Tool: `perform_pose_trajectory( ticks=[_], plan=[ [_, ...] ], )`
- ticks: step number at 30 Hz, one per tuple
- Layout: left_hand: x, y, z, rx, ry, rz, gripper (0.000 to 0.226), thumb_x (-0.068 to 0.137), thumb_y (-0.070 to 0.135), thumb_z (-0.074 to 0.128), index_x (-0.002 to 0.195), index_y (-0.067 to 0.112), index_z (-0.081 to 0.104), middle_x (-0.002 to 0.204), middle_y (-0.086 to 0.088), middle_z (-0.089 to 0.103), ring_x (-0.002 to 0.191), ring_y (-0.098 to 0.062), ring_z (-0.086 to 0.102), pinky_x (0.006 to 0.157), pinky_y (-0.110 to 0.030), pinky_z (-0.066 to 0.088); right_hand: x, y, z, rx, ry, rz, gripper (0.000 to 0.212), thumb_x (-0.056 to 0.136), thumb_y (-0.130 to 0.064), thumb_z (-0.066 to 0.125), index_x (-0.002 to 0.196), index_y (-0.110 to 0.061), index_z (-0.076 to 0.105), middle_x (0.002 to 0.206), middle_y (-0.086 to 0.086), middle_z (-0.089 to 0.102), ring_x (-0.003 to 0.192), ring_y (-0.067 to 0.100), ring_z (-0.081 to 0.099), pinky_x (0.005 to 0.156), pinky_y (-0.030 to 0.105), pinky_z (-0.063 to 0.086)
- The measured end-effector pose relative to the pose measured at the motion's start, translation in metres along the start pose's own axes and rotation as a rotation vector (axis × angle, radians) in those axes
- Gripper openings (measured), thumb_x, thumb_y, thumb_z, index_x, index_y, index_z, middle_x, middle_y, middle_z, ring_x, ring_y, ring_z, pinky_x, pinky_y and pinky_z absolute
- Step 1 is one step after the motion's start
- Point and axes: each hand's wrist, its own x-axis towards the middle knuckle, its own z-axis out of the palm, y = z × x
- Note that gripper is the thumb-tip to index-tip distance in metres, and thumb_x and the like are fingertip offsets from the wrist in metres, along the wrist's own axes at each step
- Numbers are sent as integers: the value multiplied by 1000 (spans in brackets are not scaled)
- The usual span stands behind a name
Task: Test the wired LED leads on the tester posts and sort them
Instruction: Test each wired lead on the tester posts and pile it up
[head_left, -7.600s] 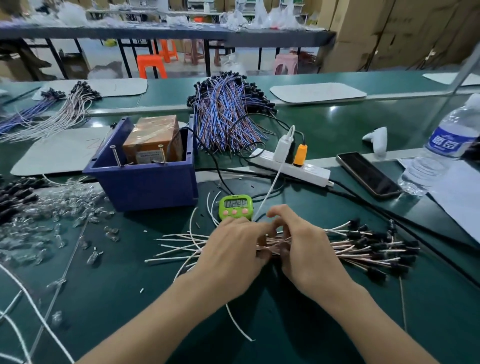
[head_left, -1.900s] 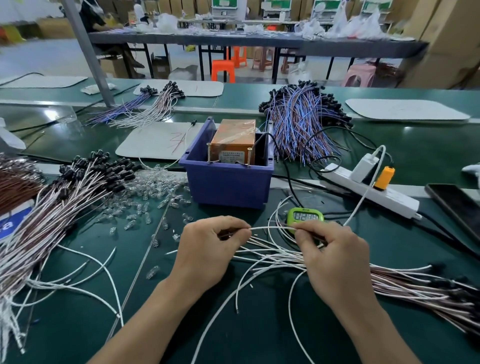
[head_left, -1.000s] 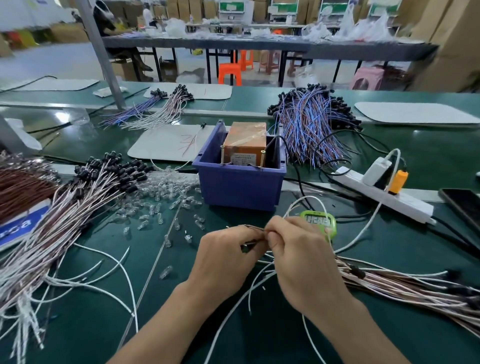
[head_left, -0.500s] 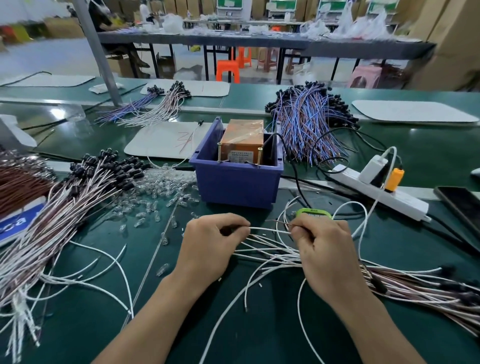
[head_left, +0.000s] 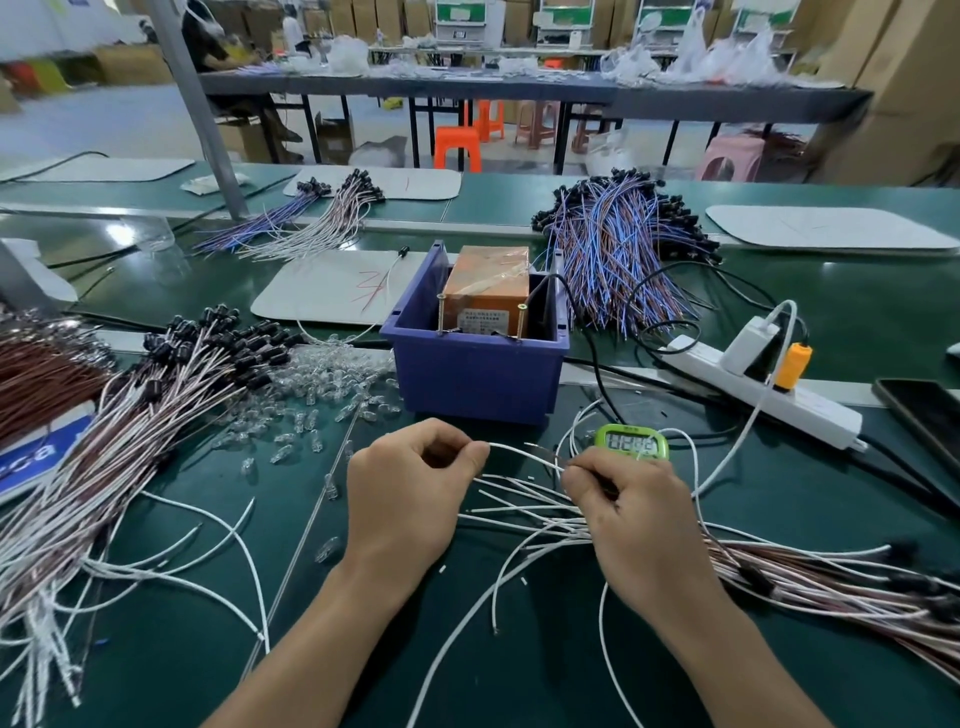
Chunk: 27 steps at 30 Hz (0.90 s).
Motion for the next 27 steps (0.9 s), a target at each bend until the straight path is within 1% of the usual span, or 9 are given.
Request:
perform_pose_trajectory(
  ticks=[5,7,10,12,13,16,20,23,27],
  plan=[
    [-4,8,1,1,88,-27,22,78,39,85,64,35,69,64,27,66,64,3,64,61,-7,44,0,0,0,49,31,-29,22,98,-29,63,76,-26,65,63,-13,58,72,26,52,66,34,36],
    [-6,9,2,-21,61,-61,20,79,40,83,65,34,71,63,25,67,62,3,64,59,-7,43,0,-2,-1,59,80,-44,20,98,-28,64,78,-26,67,65,-12,60,73,26,53,66,33,36],
    [-11,17,6,-259,-215,-150,10,81,30,83,78,38,80,66,16,73,57,2,65,56,-8,44,-2,-10,2,94,115,-64,17,98,-30,65,82,-30,69,68,-14,63,74,25,57,68,35,41],
    [-15,25,9,-527,-384,-241,17,86,14,78,84,30,83,70,6,75,56,-2,62,55,-13,47,-5,-18,7,106,102,-99,16,98,-33,63,84,-34,71,69,-15,65,75,22,59,70,38,46],
    [-15,27,11,-621,-412,-284,16,88,10,76,85,23,84,71,1,75,56,-5,59,55,-14,47,-6,-21,9,122,87,-111,15,97,-33,62,86,-35,73,72,-17,67,77,21,61,73,40,48],
    [-13,30,11,-751,-388,-378,14,91,10,72,83,13,83,71,-5,72,58,-10,53,56,-17,46,-7,-28,10,169,85,-98,16,95,-36,61,89,-37,76,77,-23,70,78,11,64,74,36,49],
    [-4,30,4,-846,-273,-463,29,97,11,64,74,18,80,74,-10,72,57,-13,58,51,-18,44,-1,-32,0,180,240,-102,17,99,-39,63,96,-31,79,84,-22,73,79,5,69,72,30,55],
    [5,27,-1,-873,-190,-500,36,102,13,58,70,18,74,71,-13,69,53,-17,58,47,-21,43,9,-38,-15,136,330,-121,25,94,-41,61,99,-25,80,78,-13,76,72,12,71,71,43,61],
    [19,26,-8,-801,-116,-492,44,103,16,58,62,22,73,65,-11,67,48,-16,55,43,-21,40,32,-51,-30,-5,328,-127,12,94,-31,68,93,-26,79,64,-8,69,60,20,66,62,42,58]
  ],
)
